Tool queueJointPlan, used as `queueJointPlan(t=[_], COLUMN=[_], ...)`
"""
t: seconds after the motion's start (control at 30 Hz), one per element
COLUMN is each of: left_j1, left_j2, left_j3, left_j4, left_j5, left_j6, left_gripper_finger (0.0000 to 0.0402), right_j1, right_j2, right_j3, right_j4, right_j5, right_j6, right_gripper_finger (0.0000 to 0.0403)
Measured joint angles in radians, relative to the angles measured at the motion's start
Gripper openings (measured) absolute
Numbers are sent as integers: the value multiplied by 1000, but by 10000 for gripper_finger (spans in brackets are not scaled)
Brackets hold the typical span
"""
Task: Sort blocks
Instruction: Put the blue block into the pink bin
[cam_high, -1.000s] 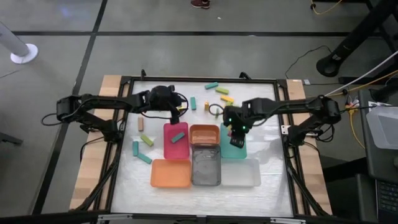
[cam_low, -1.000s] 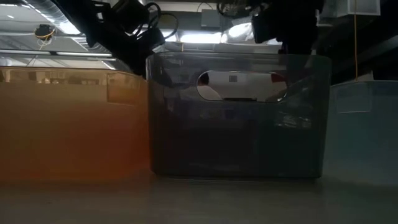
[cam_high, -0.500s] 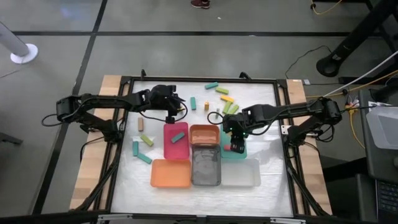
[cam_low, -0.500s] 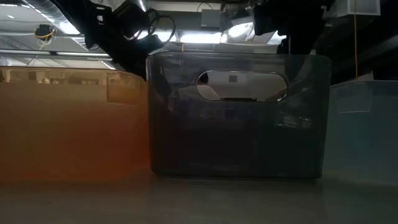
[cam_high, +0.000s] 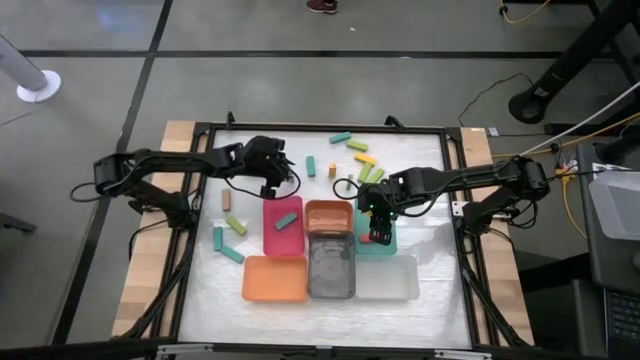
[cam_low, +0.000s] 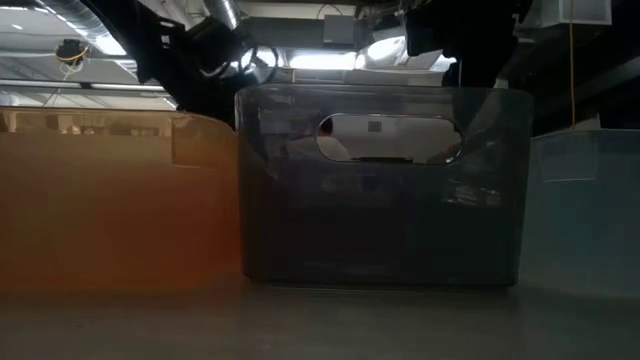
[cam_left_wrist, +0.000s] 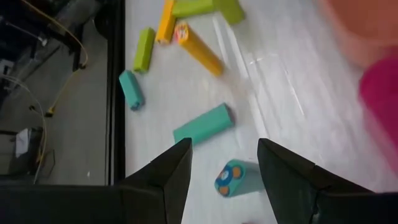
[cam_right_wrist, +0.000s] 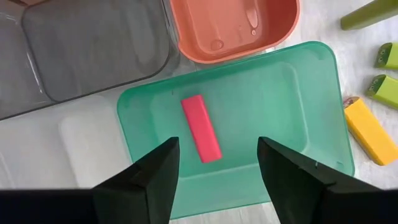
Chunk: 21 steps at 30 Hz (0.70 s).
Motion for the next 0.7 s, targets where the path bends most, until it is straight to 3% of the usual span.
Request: queueJointPlan(t=[0.57,0.7], left_j1=[42,63], left_j2=[48,48], left_j3=[0,0], left_j4=[-24,-35], left_j5=[19,64], left_j6=[76,76], left_gripper_finger=[171,171], right_j1=[0,0], right_j2=[0,0], right_j3=[0,0], right_j4=[21,33], right_j5=[-2,-2], right_j6=[0,0], right_gripper_finger=[215,215])
